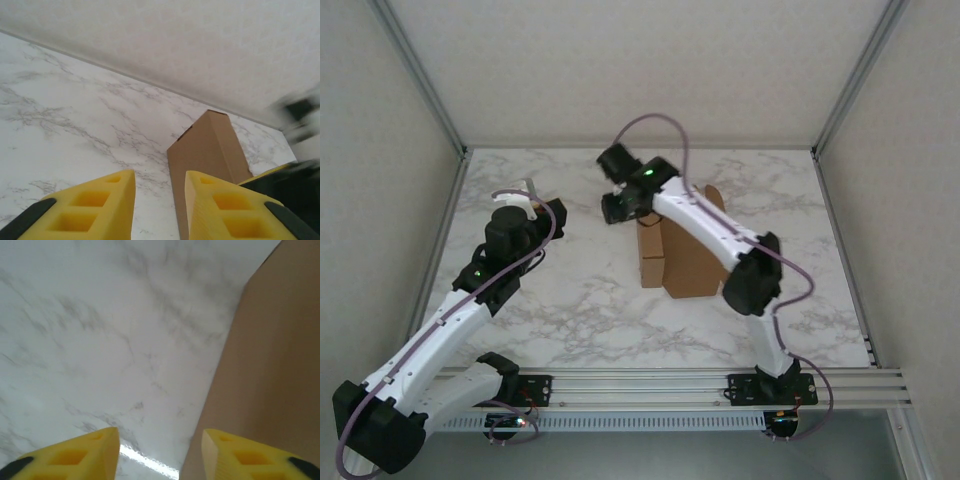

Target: Fold the paper box

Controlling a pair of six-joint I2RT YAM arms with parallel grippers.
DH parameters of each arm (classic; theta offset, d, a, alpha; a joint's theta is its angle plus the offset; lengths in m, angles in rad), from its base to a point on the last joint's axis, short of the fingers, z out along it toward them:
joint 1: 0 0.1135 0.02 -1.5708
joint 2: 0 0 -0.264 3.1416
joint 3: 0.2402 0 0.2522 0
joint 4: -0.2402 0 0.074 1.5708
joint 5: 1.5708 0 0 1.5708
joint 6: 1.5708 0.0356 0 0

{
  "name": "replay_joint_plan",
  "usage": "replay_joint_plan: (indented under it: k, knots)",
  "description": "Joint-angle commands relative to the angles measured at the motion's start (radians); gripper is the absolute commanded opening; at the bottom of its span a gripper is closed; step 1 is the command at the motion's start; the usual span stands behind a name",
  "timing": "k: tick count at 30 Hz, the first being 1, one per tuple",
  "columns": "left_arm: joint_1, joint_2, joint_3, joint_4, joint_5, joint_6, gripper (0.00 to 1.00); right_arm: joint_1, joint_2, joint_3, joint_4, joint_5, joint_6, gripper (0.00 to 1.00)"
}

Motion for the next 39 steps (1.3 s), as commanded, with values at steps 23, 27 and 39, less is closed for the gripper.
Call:
replay_joint_plan:
  k: [23, 27, 39]
  knots:
    - [0.009, 0.013, -0.013, 0.017, 0.033, 0.013, 0.35, -0.127, 0.053, -0.093, -0.018, -0.03, -0.003, 0.65]
    - [0.01, 0.016, -0.013, 0.019, 0.039, 0.012, 0.35, -0.113, 0.069, -0.089, -0.018, -0.043, -0.01, 0.59]
    - [0.009, 0.01, -0.01, 0.02, 0.032, 0.01, 0.35, 0.024, 0.178, 0.072, -0.12, 0.071, -0.05, 0.42]
